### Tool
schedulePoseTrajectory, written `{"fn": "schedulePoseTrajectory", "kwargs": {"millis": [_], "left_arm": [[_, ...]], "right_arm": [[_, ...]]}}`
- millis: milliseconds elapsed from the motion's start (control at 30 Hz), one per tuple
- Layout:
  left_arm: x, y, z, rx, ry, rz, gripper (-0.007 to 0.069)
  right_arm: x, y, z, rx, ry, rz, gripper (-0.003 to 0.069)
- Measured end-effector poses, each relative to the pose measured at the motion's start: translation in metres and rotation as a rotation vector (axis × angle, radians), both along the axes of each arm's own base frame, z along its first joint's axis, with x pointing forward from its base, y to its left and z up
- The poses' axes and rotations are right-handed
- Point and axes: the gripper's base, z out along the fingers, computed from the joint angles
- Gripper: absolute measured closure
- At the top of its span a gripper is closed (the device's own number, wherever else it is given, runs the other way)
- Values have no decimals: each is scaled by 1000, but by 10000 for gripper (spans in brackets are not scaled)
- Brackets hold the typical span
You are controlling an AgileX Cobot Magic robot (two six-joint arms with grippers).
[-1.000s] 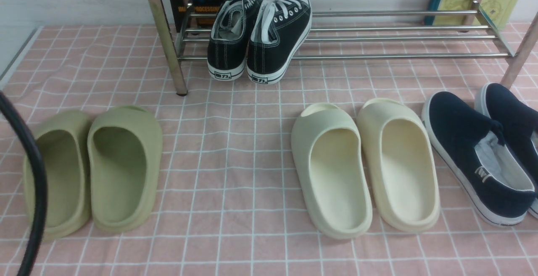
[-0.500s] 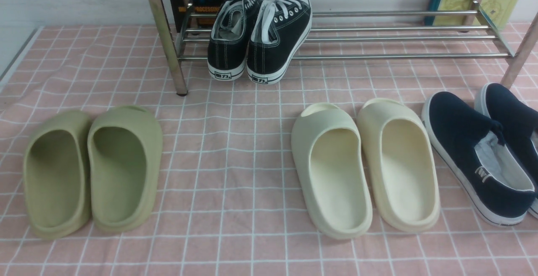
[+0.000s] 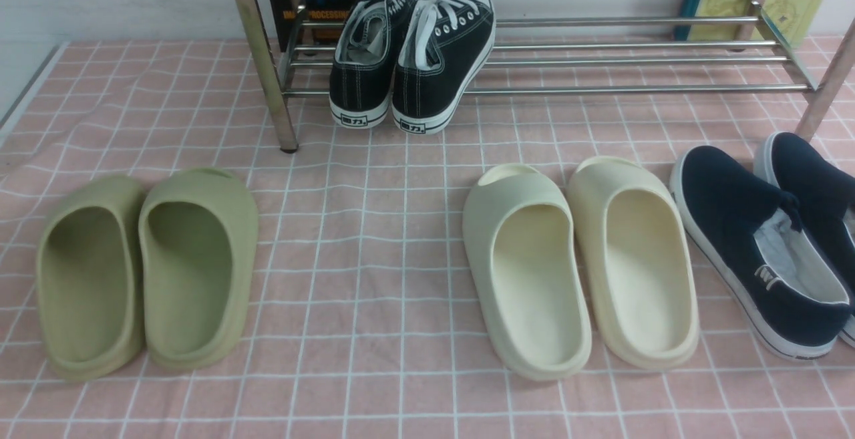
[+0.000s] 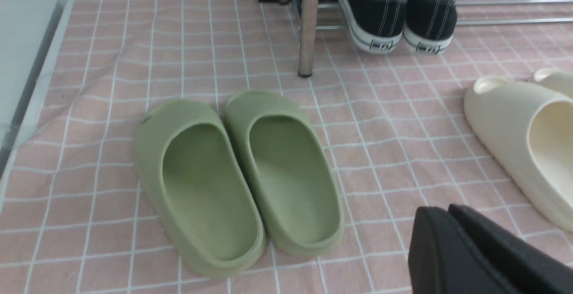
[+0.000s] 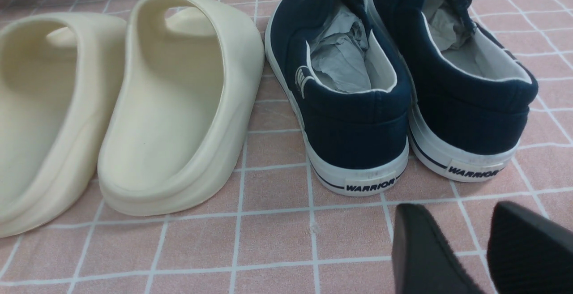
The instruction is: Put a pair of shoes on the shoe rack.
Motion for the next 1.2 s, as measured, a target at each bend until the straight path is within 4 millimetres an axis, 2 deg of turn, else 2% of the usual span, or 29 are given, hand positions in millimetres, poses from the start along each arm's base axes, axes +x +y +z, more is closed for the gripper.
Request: {"fn": "schedulePoseTrajectory", "kwargs": {"millis": [367,500,600,700,800,833,867,900,933,1033,1067,1200], "left_arm": [[-2,2,-7,26,72,21,573],[2,0,-9,22,43,14,582],[9,-6,-15,30,-52,5,607],[14,-10,-32,52,-163,19,613],[19,-14,-62,64,-290,68,612],[18,-14,-62,62,-311,71,612],[21,-13,-80,79,-341,114,612],[20,-13,-79,80,-354,113,612],[21,-12,-94,95,-375,153,612],[21,-9,-121,114,-377,216,610],[22,-9,-122,116,-374,219,610],[25,-7,-159,117,-301,267,610]], "right_arm": [[0,0,0,0,0,0,420],[0,0,0,0,0,0,420],[0,0,0,0,0,0,420],[0,0,0,0,0,0,420],[0,0,0,0,0,0,420],[0,0,0,0,0,0,420],[0,0,0,0,0,0,420],[0,0,0,0,0,0,420],[0,0,0,0,0,0,420],[0,0,0,0,0,0,420],[0,0,0,0,0,0,420],[0,0,0,0,0,0,420]]}}
